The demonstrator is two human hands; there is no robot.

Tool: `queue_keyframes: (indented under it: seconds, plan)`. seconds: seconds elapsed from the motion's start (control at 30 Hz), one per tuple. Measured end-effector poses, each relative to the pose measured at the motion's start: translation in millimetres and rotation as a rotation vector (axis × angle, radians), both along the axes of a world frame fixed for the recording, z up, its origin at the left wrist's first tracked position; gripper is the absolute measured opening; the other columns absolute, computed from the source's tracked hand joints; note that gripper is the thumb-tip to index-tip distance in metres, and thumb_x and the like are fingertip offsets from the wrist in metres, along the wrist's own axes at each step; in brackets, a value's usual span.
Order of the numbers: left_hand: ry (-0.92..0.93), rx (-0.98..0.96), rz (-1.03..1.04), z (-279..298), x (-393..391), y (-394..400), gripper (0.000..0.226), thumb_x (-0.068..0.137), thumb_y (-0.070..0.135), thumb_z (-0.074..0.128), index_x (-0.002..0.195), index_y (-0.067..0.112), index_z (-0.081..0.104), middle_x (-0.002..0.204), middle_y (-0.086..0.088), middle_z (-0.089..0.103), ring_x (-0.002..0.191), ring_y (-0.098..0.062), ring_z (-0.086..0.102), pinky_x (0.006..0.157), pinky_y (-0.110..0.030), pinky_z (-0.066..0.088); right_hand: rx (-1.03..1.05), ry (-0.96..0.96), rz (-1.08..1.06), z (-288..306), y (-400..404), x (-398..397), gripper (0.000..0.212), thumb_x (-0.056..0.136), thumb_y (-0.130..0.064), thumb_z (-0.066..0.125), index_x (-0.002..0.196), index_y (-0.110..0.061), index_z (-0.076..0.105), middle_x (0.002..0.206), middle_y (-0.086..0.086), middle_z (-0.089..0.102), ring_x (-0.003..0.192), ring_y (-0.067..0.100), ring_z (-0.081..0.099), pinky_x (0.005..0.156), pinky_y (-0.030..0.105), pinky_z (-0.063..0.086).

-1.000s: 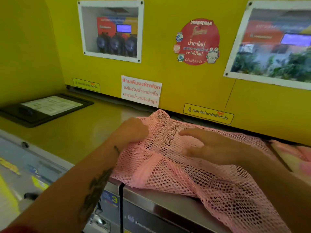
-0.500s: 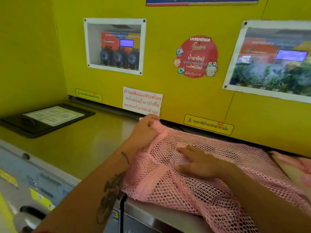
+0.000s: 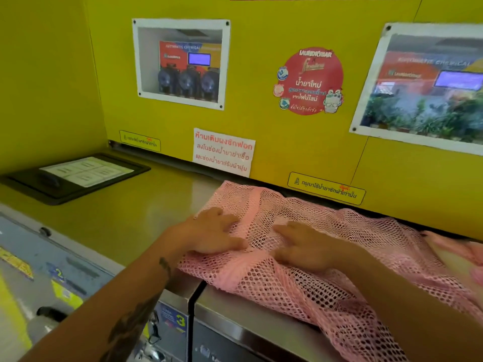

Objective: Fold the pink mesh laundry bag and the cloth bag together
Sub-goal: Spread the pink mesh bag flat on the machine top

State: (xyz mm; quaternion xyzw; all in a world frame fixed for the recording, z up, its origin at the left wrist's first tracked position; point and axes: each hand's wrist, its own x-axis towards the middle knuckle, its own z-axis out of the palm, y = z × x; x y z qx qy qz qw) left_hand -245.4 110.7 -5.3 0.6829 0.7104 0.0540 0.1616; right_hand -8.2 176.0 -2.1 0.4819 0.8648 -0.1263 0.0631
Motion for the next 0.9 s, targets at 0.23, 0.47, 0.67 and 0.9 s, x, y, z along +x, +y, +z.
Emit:
queue_keyframes:
  seconds: [0.23,0.47,0.67,0.9]
  plan:
    - [-0.255,0.212,-0.034,16,-8,-41,0.016,0.081,0.024,0.061,0.093,0.028,0.072,0.109,0.013,0.062,0.101,-0.009,0.059,0.089,-0.028,0.049,0.073,0.020,-0.062,-15,20,-8,0.115,0.054,-0.095,0.011,0.155,-0.039,0.009,0.167,0.004,0.006,0.153,0.031,0.005,0.118,0.063,0.014]
    - [-0.367,0.337,0.018,19,-35,-79,0.033,0.079,0.002,0.057,0.096,0.029,0.065,0.082,-0.004,0.060,0.068,-0.011,0.052,0.061,-0.026,0.043,0.144,0.099,-0.071,-15,23,-14,0.098,0.065,-0.086,0.022,0.141,-0.027,0.040,0.156,0.011,0.035,0.140,0.034,0.035,0.110,0.064,0.029]
    - [-0.619,0.021,0.030,53,-48,-112,0.030,0.088,0.034,0.052,0.102,0.020,0.075,0.060,0.002,0.060,0.060,-0.014,0.060,0.069,-0.027,0.048,0.071,0.272,0.069,11,-15,-17,0.080,0.073,-0.066,0.047,0.145,-0.030,0.043,0.158,-0.001,0.036,0.142,0.023,0.036,0.116,0.060,0.023]
    - [-0.371,0.142,0.094,45,-11,-83,0.035,0.090,0.048,0.060,0.125,0.042,0.058,0.125,0.008,0.064,0.115,-0.011,0.060,0.093,-0.030,0.044,0.005,0.033,0.257,10,-64,-17,0.098,0.077,-0.078,0.052,0.155,-0.038,0.009,0.167,-0.002,0.000,0.153,0.022,-0.002,0.118,0.063,-0.008]
